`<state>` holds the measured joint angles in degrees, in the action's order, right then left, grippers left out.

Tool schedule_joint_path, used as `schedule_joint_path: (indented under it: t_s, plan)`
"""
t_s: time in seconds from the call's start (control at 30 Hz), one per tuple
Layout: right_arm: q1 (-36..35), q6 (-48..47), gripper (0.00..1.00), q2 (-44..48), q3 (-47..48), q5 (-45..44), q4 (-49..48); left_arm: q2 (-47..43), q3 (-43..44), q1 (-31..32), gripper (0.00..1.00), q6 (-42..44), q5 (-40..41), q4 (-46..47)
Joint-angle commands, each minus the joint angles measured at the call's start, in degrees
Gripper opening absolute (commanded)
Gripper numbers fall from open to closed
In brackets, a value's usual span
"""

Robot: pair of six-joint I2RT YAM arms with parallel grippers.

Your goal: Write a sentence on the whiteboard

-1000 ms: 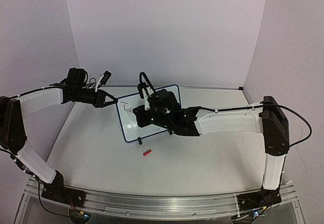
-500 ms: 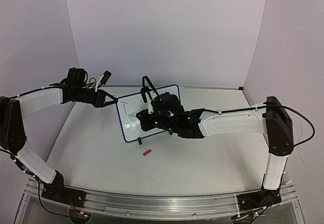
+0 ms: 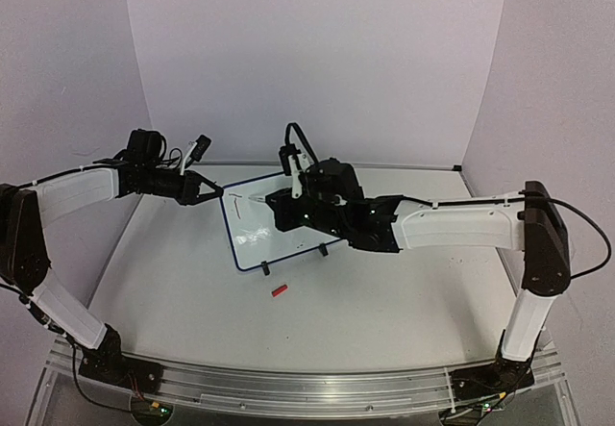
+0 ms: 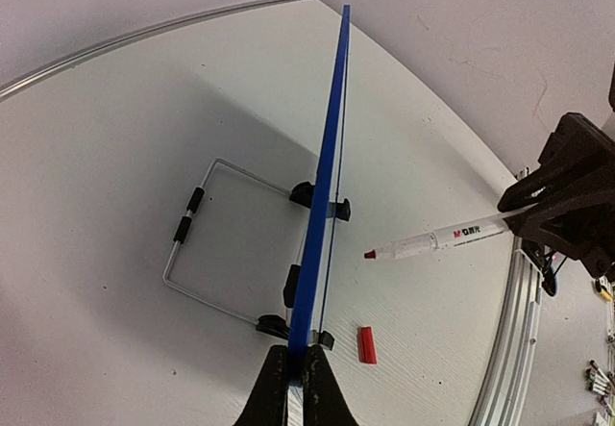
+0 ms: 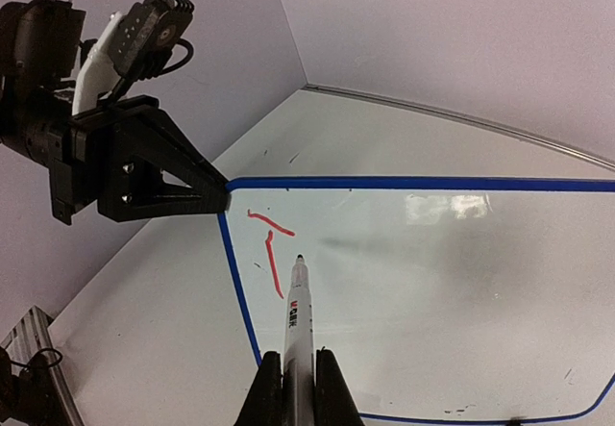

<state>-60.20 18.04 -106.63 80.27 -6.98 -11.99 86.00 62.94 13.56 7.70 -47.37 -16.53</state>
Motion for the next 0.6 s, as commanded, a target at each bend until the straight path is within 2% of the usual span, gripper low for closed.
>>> schedule_joint_path:
  t_s: [0.0, 0.57]
  plan:
    - [0.49, 0.07, 0.0, -1.46, 2.5, 0.36, -1.11, -2.59, 0.22, -0.07, 0.0, 0.49, -0.62, 0.36]
    - [1.05, 1.29, 0.0, -3.83, 3.75, 2.44, -1.72, -2.58, 0.22, -0.08, 0.0, 0.67, -0.49, 0.28]
